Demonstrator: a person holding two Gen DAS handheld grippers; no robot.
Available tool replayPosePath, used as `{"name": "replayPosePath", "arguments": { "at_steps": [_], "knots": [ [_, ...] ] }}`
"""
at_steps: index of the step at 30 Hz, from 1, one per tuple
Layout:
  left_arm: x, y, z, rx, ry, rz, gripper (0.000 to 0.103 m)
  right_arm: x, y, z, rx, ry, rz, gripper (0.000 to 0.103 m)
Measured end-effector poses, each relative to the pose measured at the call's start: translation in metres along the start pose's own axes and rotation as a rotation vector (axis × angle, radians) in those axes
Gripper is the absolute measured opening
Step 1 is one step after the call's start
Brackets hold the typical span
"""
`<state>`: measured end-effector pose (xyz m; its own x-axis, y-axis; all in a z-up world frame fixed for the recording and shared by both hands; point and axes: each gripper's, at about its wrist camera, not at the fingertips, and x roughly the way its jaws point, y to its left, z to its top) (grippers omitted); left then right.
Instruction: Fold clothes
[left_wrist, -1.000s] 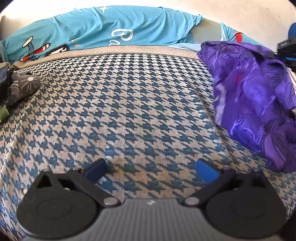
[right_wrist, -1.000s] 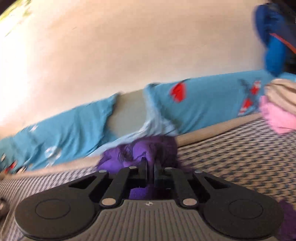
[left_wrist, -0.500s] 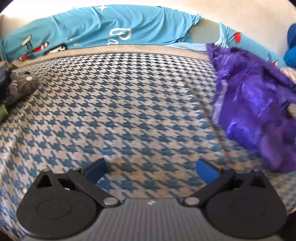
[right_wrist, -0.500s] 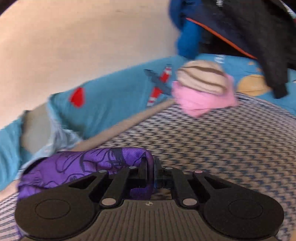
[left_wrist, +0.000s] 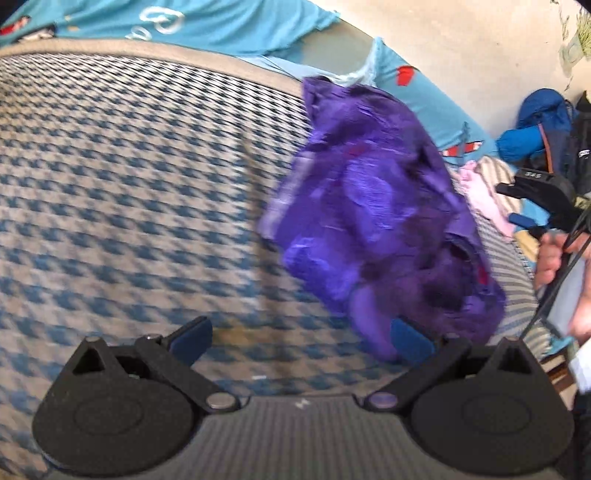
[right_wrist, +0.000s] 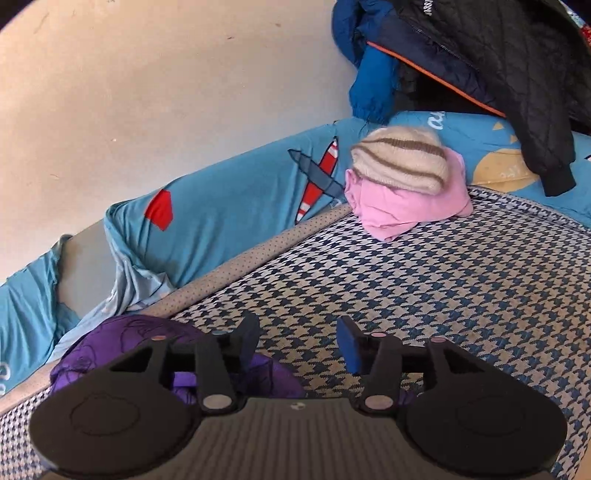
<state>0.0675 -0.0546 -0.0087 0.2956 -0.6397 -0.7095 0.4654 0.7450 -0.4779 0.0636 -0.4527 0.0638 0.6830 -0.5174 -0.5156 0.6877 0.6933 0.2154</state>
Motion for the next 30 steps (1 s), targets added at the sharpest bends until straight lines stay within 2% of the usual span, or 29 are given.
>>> {"name": "replayPosePath", "arguments": {
  "at_steps": [3, 6, 8, 10, 12, 17, 25, 30],
  "knots": [
    [0.013, -0.018, -0.001, 0.008, 0.019, -0.023, 0.103, -0.001, -0.001, -0.002, -0.009, 0.022, 0.037, 0.048],
    [0.025, -0.034, -0.001, 0.04, 0.015, 0.048, 0.103, -0.001, 0.003, -0.005, -0.04, 0.049, 0.065, 0.053],
    [0.03, -0.042, 0.001, 0.05, 0.012, 0.044, 0.103, 0.0, 0.007, -0.008, -0.071, 0.068, 0.09, 0.056],
    [0.034, -0.047, 0.004, 0.014, 0.043, -0.028, 0.103, 0.001, 0.012, -0.009, -0.11, 0.081, 0.116, 0.058],
    [0.039, -0.057, 0.004, 0.01, 0.049, -0.041, 0.103, 0.001, 0.017, -0.01, -0.142, 0.087, 0.13, 0.059],
    [0.062, -0.064, 0.005, -0.043, 0.084, 0.017, 0.103, 0.001, 0.013, -0.008, -0.13, 0.098, 0.132, 0.062],
    [0.082, -0.09, 0.007, 0.005, 0.072, 0.122, 0.102, 0.003, 0.006, -0.005, -0.085, 0.13, 0.148, 0.064],
    [0.08, -0.095, 0.002, 0.034, 0.056, 0.183, 0.084, 0.006, 0.007, -0.007, -0.101, 0.155, 0.154, 0.065]
  ]
}}
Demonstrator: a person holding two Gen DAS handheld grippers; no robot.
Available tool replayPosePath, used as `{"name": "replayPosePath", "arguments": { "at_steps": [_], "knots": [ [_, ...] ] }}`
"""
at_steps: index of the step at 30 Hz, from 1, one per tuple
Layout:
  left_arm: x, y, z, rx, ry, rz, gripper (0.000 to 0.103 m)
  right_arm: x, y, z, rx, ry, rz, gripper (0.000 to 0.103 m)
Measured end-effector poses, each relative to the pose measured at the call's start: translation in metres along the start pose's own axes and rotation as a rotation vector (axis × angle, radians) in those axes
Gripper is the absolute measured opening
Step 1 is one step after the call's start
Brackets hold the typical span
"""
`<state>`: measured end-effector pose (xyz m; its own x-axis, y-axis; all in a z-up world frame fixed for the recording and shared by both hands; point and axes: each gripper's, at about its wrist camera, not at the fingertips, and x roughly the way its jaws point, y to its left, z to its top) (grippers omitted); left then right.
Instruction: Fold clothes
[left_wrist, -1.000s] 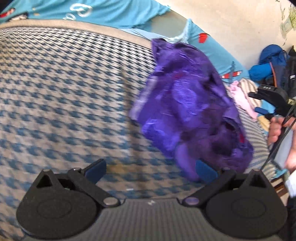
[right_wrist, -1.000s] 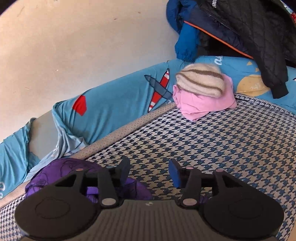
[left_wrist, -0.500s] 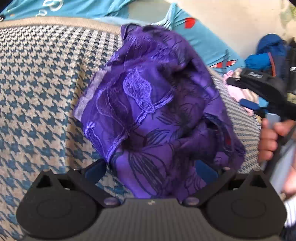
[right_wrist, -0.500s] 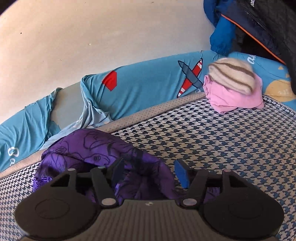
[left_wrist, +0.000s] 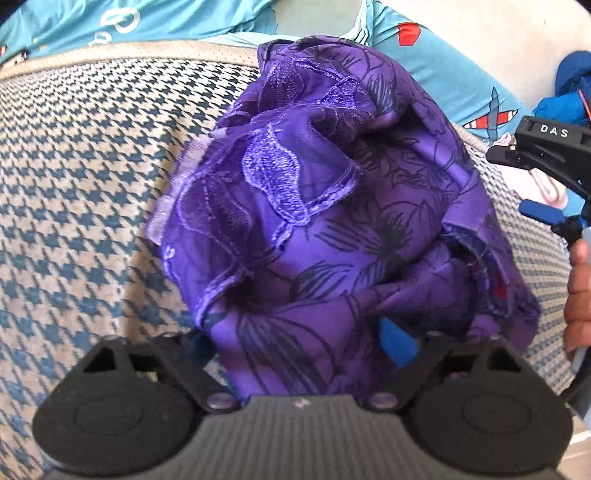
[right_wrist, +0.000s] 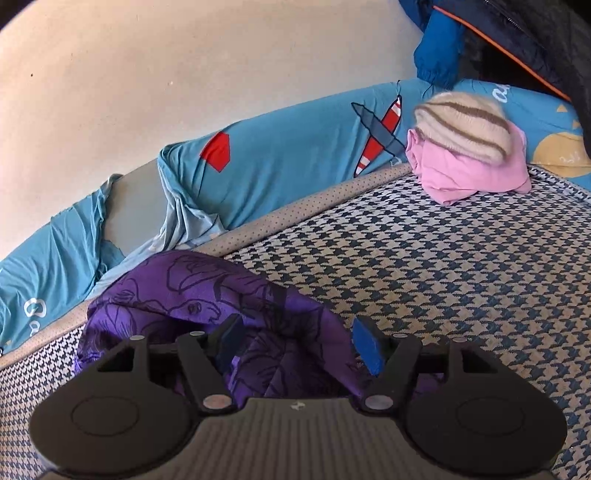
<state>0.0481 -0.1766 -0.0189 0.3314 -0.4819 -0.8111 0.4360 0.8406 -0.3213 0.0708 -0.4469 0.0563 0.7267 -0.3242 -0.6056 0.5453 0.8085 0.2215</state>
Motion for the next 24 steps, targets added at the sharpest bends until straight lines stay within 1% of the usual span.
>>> {"name": "replayPosePath", "arguments": {
  "at_steps": [2, 4, 6, 8, 9, 12, 15, 19, 24],
  "knots": [
    [-0.001, -0.001, -0.002, 0.013, -0.006, 0.026, 0.077, 0.001, 0.0, 0.0, 0.002, 0.008, -0.005, 0.065],
    [-0.003, 0.001, 0.0, 0.007, -0.005, 0.026, 0.075, -0.001, -0.001, -0.001, 0.002, 0.014, 0.006, 0.065],
    [-0.004, 0.005, 0.002, -0.006, -0.005, 0.016, 0.073, -0.005, -0.002, -0.001, -0.01, 0.014, 0.029, 0.065],
    [-0.005, 0.012, 0.002, -0.028, -0.002, -0.008, 0.067, -0.011, -0.002, -0.005, -0.036, 0.015, 0.056, 0.066],
    [-0.006, 0.016, 0.003, -0.043, 0.0, -0.02, 0.065, -0.014, -0.001, -0.008, -0.054, 0.02, 0.069, 0.066],
    [-0.009, 0.028, 0.005, -0.085, 0.005, -0.054, 0.064, -0.023, -0.001, -0.019, -0.107, 0.051, 0.11, 0.066],
    [-0.009, 0.033, 0.005, -0.085, 0.012, -0.083, 0.064, -0.033, 0.002, -0.034, -0.162, 0.073, 0.13, 0.066],
    [-0.024, 0.053, 0.0, -0.1, 0.02, -0.115, 0.063, -0.047, 0.005, -0.057, -0.227, 0.118, 0.168, 0.066],
    [-0.036, 0.063, -0.004, -0.085, 0.029, -0.119, 0.061, -0.062, 0.011, -0.088, -0.286, 0.183, 0.246, 0.066]
  ]
}}
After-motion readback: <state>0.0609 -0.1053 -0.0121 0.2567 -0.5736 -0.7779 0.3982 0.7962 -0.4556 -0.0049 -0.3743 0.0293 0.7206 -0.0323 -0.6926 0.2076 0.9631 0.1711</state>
